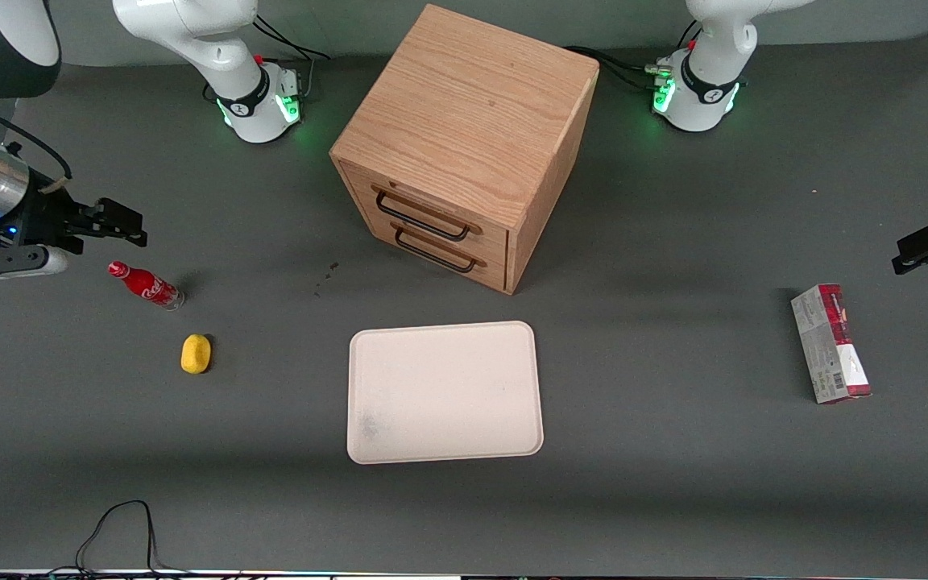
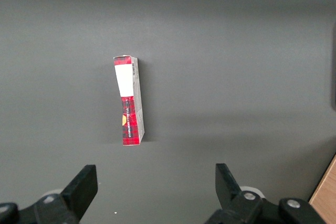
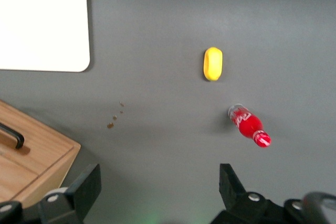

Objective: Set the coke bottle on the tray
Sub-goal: 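Move the open right gripper above the red Coca-Cola bottle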

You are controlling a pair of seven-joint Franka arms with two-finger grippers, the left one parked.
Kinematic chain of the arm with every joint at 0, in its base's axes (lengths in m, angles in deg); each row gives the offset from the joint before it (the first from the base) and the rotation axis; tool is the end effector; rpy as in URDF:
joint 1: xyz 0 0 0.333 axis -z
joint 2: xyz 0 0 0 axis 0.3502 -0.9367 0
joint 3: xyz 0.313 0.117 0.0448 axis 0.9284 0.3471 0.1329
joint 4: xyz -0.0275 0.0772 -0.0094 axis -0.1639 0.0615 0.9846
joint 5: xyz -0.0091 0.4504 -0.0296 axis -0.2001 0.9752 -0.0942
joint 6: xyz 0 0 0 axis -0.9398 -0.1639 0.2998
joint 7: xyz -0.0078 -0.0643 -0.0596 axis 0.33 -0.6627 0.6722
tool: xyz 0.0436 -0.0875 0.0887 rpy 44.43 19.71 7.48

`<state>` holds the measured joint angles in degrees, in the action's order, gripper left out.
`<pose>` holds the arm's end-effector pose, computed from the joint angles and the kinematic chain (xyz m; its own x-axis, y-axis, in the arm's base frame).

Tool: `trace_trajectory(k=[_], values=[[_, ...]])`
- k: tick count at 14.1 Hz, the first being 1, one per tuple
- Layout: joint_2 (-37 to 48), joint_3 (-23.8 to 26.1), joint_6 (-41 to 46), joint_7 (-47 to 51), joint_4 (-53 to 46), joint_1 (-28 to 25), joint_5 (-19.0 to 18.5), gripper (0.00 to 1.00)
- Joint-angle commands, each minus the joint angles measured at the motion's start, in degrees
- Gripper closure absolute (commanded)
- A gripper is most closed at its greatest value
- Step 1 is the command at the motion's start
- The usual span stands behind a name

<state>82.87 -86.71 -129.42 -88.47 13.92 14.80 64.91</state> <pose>0.6046 0.0273 0.5724 0.9936 0.0709 -0.0879 0.0694 -0.9974 -0.0198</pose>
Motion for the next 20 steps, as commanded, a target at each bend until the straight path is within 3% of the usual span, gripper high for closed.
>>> trace_trajectory(k=[1, 14, 16, 20], values=[[0.5, 0.5, 2.7, -1.9, -1.6, 1.1, 1.2, 0.00], [0.6, -0.1, 3.5, -2.3, -1.6, 1.0, 0.4, 0.00], [1.0, -3.9, 4.7, -3.6, -1.4, 1.0, -0.6, 0.00], [1.3, -16.9, 5.7, -21.0, -1.8, 1.0, -2.2, 0.00]])
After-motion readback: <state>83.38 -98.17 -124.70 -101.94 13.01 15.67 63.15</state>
